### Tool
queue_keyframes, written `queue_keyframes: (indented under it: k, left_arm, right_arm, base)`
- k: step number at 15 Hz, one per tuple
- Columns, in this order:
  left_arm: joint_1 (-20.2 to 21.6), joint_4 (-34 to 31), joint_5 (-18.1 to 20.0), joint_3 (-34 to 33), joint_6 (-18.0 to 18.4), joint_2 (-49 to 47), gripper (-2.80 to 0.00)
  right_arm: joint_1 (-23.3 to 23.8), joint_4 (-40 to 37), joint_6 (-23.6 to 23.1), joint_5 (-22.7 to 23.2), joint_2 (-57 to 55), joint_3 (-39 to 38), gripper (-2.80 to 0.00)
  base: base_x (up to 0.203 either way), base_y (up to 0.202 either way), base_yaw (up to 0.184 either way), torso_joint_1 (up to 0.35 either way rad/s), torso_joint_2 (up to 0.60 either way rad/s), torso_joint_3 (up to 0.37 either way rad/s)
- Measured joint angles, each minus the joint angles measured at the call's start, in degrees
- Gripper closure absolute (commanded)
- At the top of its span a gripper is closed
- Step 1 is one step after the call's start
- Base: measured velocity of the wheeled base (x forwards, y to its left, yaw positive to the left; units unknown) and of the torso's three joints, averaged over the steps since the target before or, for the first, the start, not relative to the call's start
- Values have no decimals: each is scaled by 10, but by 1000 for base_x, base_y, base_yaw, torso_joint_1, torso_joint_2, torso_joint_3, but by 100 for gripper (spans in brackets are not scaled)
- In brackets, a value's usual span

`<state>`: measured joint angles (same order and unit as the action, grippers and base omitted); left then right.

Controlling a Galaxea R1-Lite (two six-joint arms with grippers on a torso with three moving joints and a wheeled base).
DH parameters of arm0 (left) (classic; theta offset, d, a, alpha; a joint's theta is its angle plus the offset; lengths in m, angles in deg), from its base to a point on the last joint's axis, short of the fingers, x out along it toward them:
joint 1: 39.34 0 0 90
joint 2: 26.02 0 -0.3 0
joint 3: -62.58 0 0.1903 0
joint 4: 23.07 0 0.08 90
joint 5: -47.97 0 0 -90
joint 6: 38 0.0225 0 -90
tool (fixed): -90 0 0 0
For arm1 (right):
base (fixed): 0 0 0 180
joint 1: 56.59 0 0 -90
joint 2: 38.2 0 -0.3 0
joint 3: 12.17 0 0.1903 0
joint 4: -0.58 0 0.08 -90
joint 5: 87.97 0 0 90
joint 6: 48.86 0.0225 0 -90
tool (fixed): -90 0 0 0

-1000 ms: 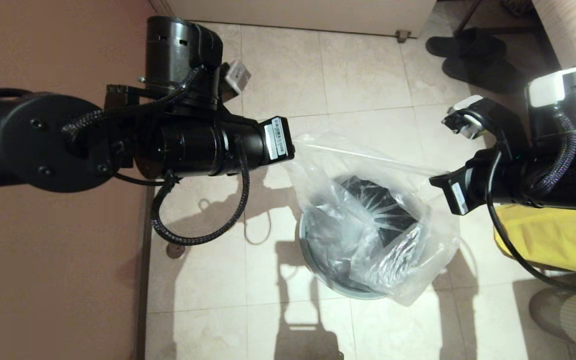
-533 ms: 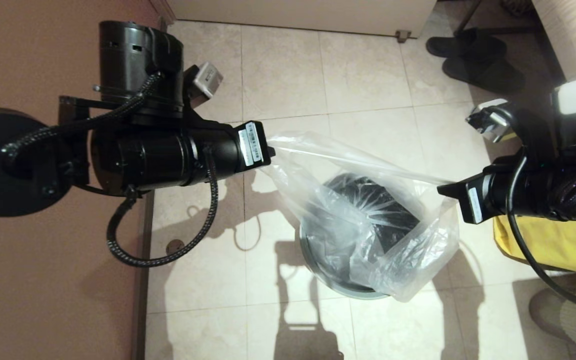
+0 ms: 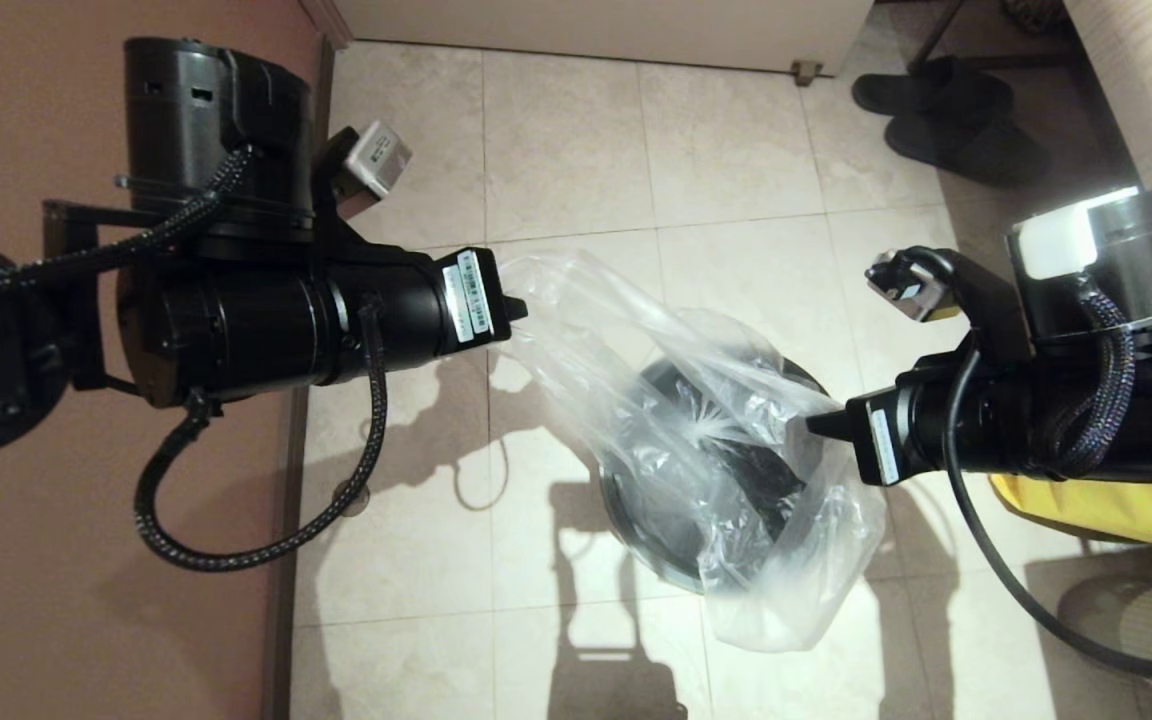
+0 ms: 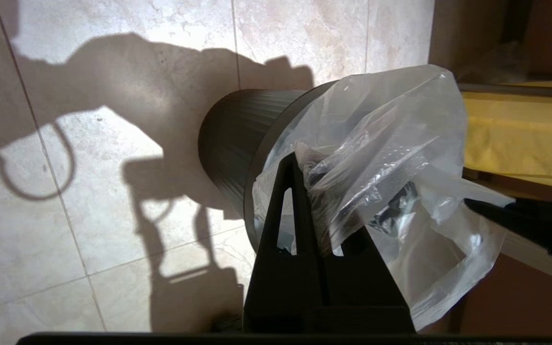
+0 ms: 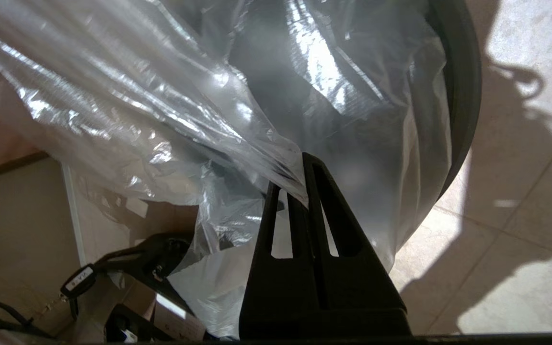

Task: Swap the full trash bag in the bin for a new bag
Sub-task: Put the new garbage bag on the trash can

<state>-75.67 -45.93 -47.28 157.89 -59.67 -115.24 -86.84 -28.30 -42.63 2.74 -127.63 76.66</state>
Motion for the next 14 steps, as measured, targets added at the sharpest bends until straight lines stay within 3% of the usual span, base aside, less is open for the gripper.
queue_keyframes:
  k: [5, 8, 10, 14]
  left_arm:
    - [10, 74, -2, 4, 19, -73, 0]
    - [32, 123, -4, 17, 34, -145, 0]
    - [45, 132, -4, 55, 45, -190, 0]
    - [65, 121, -3, 164, 70, -268, 0]
  right_arm:
    - [99, 86, 0, 87, -61, -4, 0]
    - [143, 142, -1, 112, -106, 3, 0]
    - [165, 182, 0, 121, -137, 17, 0]
    - [190, 185, 3, 126, -182, 76, 0]
  base:
    - [0, 0, 0, 0, 0, 0]
    - [0, 0, 0, 0, 0, 0]
    - [0, 0, 0, 0, 0, 0]
    - [0, 0, 0, 0, 0, 0]
